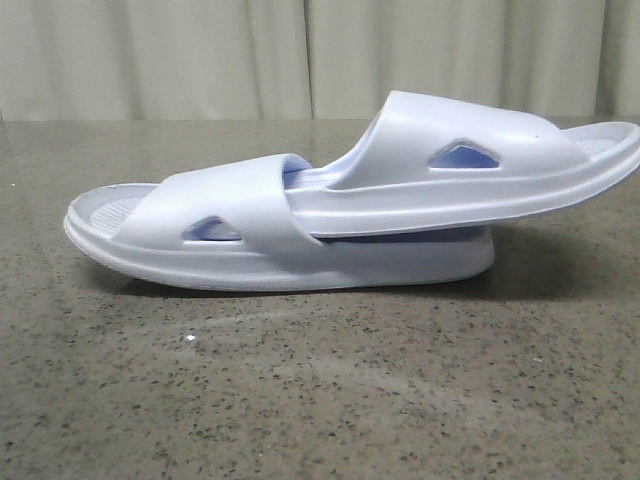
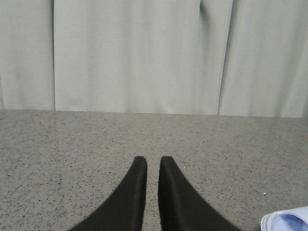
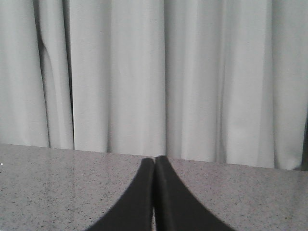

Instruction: Insert blue slippers together front up

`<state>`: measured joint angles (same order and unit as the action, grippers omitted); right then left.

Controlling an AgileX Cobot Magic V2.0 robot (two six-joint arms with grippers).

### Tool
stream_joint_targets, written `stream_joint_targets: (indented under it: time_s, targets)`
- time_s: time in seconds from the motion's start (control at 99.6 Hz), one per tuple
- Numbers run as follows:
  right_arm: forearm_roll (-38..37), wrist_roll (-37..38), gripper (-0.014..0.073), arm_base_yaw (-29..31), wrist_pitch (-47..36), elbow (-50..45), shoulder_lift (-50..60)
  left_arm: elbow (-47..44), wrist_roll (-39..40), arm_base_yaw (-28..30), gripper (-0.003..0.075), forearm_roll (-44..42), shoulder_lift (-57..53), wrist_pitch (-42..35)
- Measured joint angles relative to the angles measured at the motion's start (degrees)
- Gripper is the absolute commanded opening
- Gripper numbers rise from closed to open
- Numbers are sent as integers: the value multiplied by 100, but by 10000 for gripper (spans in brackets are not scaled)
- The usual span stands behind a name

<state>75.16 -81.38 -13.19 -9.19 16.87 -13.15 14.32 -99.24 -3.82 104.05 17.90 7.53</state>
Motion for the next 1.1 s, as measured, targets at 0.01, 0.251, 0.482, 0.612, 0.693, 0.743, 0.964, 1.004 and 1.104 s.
stream_joint_targets:
  time_s: [0.01, 0.251, 0.482, 0.612, 0.693, 0.743, 0.964, 1.004, 1.104]
  targets:
    - [0, 0, -106, 0, 0, 0, 0, 0, 0, -10, 16, 0, 0, -15]
    - [0, 0, -106, 0, 0, 0, 0, -125, 4, -47, 16, -142, -100, -252]
    - [0, 0, -106, 0, 0, 0, 0, -139, 2423, -47, 16, -3099, -672, -151]
    - [0, -4, -106, 0, 0, 0, 0, -139, 4919, 60, 16, -5618, -865, 249]
    - [0, -4, -106, 0, 0, 0, 0, -139, 6217, 163, 16, -6940, -915, 602]
    - [0, -4, -107, 0, 0, 0, 0, -265, 8104, 217, 16, -8780, -1002, 801]
    - [0, -4, -106, 0, 0, -10, 0, -1061, 9428, 225, 16, -9770, -1203, -450]
    - [0, -4, -107, 0, 0, -10, 0, -1191, 9654, 225, 16, -9961, -1281, -653]
    - [0, -4, -106, 0, 0, -10, 0, -1452, 10064, 225, 16, -10347, -1519, -864]
